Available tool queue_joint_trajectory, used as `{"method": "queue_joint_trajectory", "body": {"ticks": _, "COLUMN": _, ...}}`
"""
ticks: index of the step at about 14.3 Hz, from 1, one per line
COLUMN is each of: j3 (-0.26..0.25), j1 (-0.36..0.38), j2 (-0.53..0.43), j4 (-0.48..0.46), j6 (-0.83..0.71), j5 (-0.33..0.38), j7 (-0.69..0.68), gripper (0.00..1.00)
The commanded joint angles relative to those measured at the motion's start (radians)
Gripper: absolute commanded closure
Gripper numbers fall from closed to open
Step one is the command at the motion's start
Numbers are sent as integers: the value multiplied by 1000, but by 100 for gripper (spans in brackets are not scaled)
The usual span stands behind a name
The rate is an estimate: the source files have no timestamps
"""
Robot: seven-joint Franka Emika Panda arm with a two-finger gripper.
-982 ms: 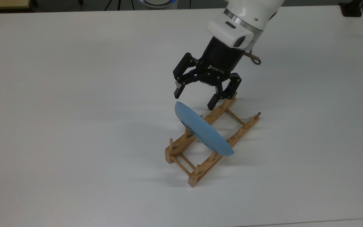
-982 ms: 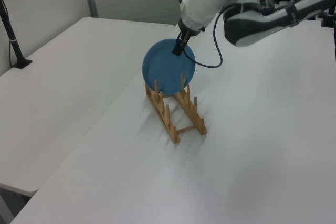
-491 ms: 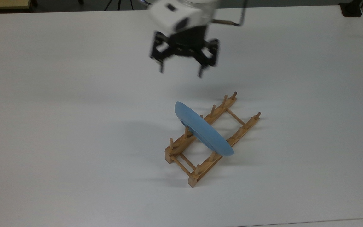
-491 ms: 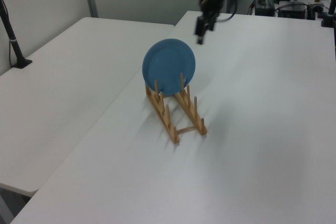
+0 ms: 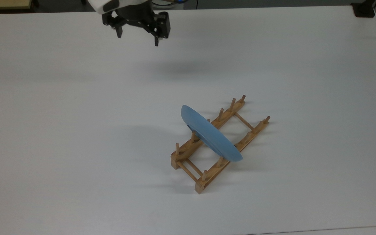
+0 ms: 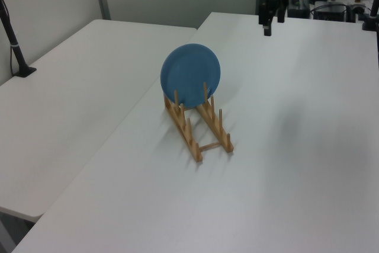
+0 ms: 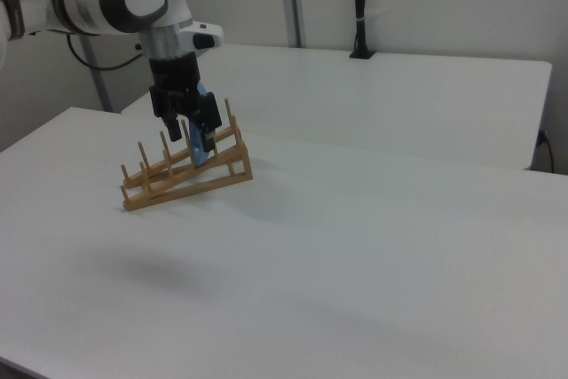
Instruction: Place plate in plate rack
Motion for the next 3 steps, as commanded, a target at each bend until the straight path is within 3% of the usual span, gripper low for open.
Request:
{"method": "queue_joint_trajectory", "body": {"ticks": 1, "j3": -47, "j1": 27, "j2": -24, "j4": -41, "j6": -14, "j5": 11, "j7": -91, "gripper": 0}}
{"method": "queue_joint_trajectory", "body": {"ticks": 3, "j3": -75, "j1": 49, "j2": -25, "j4": -44, "j6": -18, "j5": 15, "j7": -125, "gripper": 0}}
